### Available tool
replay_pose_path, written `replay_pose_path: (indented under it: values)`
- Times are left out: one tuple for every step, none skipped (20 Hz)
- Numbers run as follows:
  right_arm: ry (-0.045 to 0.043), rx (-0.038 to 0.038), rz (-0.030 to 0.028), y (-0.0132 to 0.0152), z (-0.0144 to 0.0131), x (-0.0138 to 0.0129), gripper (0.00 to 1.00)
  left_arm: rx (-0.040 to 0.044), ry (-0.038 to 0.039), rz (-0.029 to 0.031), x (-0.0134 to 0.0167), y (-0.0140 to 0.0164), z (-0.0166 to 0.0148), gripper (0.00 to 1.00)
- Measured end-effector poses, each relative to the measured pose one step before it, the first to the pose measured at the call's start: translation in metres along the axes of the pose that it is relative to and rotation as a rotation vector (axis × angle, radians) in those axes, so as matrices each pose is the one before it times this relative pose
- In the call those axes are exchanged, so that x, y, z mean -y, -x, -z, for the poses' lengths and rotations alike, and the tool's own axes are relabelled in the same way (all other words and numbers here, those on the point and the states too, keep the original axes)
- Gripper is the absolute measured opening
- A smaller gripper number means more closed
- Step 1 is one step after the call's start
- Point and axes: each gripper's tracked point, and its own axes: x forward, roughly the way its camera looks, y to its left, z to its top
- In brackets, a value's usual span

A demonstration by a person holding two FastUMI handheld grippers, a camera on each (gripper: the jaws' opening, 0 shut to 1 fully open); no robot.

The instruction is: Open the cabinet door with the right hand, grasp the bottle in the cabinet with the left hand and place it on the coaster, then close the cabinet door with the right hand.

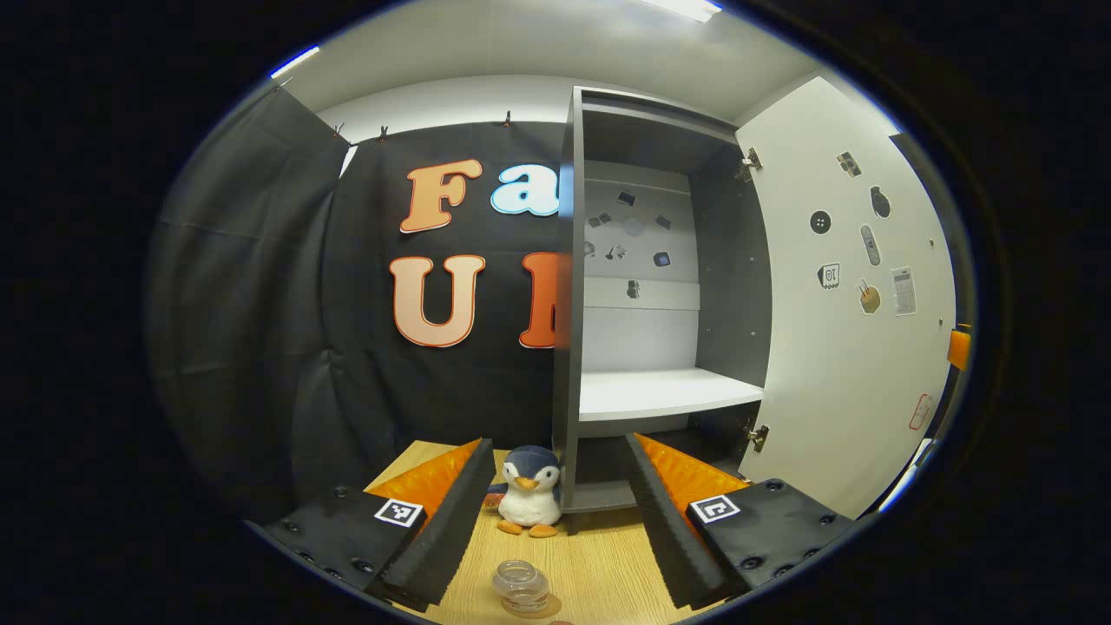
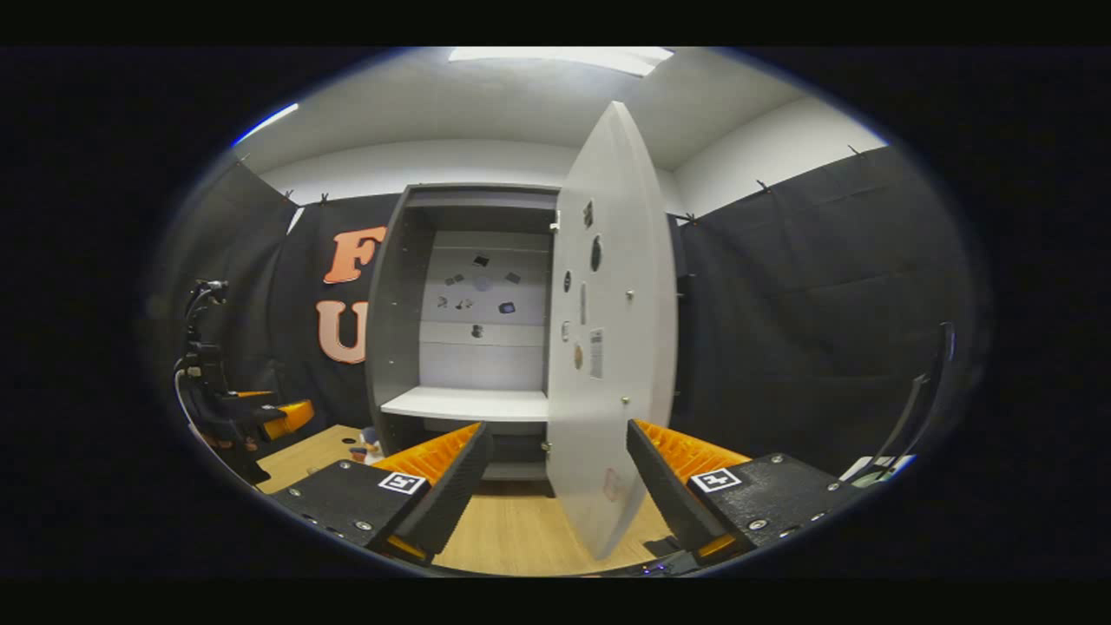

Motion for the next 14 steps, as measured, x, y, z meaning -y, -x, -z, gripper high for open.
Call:
replay_pose_path:
  values:
    - [0.01257,-0.00135,0.01871,0.00098,-0.00188,0.01397,0.95,0.00445,0.00118,-0.00465,0.00158,0.001,-0.00305,0.96]
    - [0.01165,0.0023,0.01855,0.00207,-0.00085,0.01189,0.95,0.0031,-0.00084,-0.00632,0.00076,0.00062,-0.00212,0.96]
    - [0.01089,-0.00597,0.01952,-0.00078,0.0013,0.01189,0.95,0.00178,-0.00389,-0.00574,0.00197,0.00325,-0.0047,0.96]
    - [0.00961,-0.01159,0.01962,-0.00107,0.00251,0.01176,0.95,0.00481,-0.00422,-0.00755,0.00099,0.00314,-0.00432,0.96]
    - [0.00796,-0.01438,0.01687,-0.00148,0.00347,0.01158,0.95,0.00304,-0.00338,-0.00662,0.00075,0.0031,-0.00151,0.96]
    - [0.00686,-0.01254,0.00878,-0.00113,0.00293,0.00905,0.95,0.00449,-0.00001,-0.00798,0.00077,0.00267,-0.0019,0.96]
    - [0.00735,-0.01605,0.00977,-0.00209,0.00199,0.0096,0.93,0.00313,0.00306,-0.00796,0.00125,0.0029,-0.00074,0.96]
    - [0.01018,-0.01253,0.00637,-0.00166,0.00291,0.00682,0.95,-0.00428,0.00253,-0.00622,0.00068,0.00374,-0.001,0.96]
    - [0.0128,-0.0116,0.00915,-0.00276,0.002,0.00673,0.95,-0.00189,0.00331,-0.00576,0.00043,0.00381,-0.00001,0.96]
    - [0.0108,-0.00836,0.01323,-0.00259,0.00187,0.00669,0.95,0.00134,0.00396,-0.00342,0.00026,0.00178,-0.00125,0.96]
    - [0.00817,-0.0095,0.00495,-0.00395,0.00177,0.00305,0.95,0.00188,0.00076,-0.00048,0.00052,0.00203,-0.00146,0.96]
    - [0.00247,-0.00439,-0.00243,-0.00516,0.00185,-0.00112,0.95,0.00177,-0.00508,-0.00027,-0.00046,-0.00034,-0.00121,0.96]
    - [-0.00619,-0.00192,-0.01676,-0.0045,-0.00141,-0.00666,0.94,0.00164,-0.00784,0.00384,0.00072,-0.00056,-0.00021,0.96]
    - [-0.0061,-0.00009,-0.01011,-0.00084,-0.00111,-0.00562,0.93,-0.00107,-0.00932,0.00367,-0.0001,-0.00247,-0.00038,0.96]
